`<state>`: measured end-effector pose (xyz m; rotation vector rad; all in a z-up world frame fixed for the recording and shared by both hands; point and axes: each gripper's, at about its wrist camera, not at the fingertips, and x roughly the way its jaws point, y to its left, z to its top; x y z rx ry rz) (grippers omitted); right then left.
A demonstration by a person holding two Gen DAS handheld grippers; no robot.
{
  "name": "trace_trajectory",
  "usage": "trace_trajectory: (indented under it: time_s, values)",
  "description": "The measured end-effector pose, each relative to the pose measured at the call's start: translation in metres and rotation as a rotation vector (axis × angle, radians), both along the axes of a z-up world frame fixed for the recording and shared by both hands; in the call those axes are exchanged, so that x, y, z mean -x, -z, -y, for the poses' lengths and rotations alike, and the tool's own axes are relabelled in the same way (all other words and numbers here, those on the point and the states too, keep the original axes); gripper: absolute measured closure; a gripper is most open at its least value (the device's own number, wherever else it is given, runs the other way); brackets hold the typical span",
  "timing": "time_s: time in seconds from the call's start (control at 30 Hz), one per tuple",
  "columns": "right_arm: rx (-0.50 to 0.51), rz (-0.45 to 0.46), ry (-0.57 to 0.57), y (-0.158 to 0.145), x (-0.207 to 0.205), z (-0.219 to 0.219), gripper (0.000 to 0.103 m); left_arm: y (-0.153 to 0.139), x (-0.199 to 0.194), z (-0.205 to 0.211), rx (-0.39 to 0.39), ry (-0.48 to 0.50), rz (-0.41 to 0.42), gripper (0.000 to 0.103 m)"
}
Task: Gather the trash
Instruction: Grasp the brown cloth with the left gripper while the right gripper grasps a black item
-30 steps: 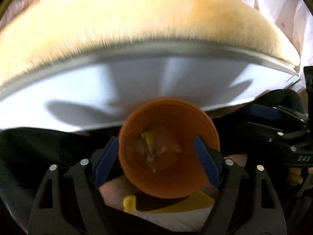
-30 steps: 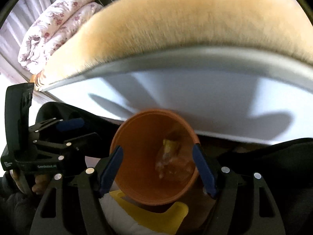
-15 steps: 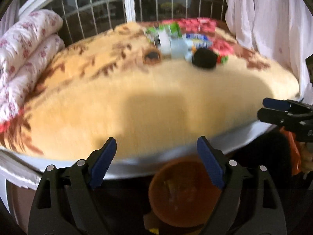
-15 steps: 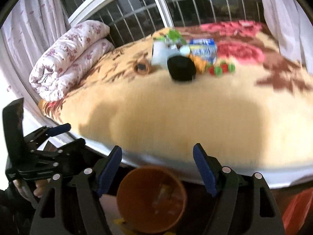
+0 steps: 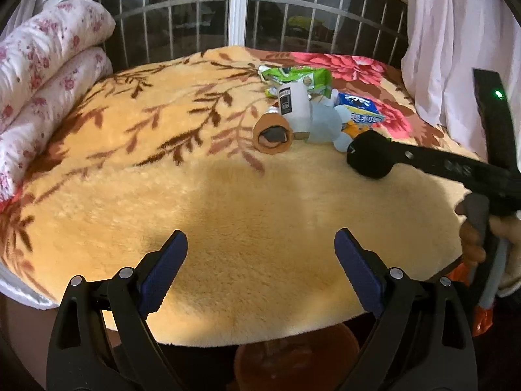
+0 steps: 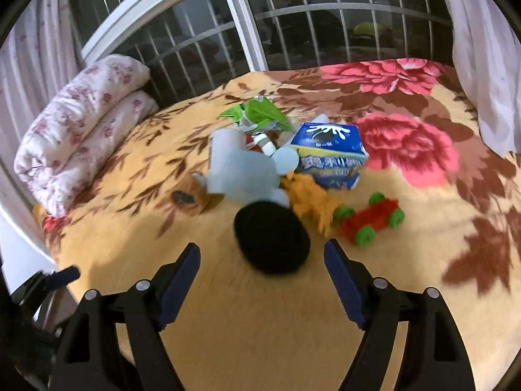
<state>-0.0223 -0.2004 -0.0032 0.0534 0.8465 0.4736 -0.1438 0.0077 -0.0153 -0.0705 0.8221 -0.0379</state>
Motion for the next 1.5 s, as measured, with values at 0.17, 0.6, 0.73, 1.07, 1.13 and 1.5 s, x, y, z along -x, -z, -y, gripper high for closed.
trace_trajectory:
  time_s: [0.17,0.6,0.73,1.07,1.13,1.5]
  values:
    - [0.063,0.009,0.011,0.013,-0.018,-0.02,0.026,0.006,-0.009,-0.01,0.018,-0.017,-0.02,0.014]
    - [0.053,0.015,0.034,0.016,-0.005,-0.005,0.054,0.012,-0.046,-0.003,0.057,0.029,-0.029,0.014]
    - [0.008,0.037,0.031,0.005,0.017,0.015,0.054,0.012,-0.072,0.011,0.035,0.074,-0.034,0.014]
    - [-0.055,0.0,0.068,0.017,0.065,0.061,0.053,0.024,-0.145,0.034,-0.065,0.086,-0.093,0.014]
    - [-0.085,-0.009,0.076,0.02,0.069,0.066,0.053,0.029,-0.155,0.033,-0.09,0.072,-0.117,0.014]
    - [-0.118,-0.001,0.074,0.019,0.072,0.068,0.053,0.046,-0.191,0.013,-0.063,0.058,-0.195,0.055]
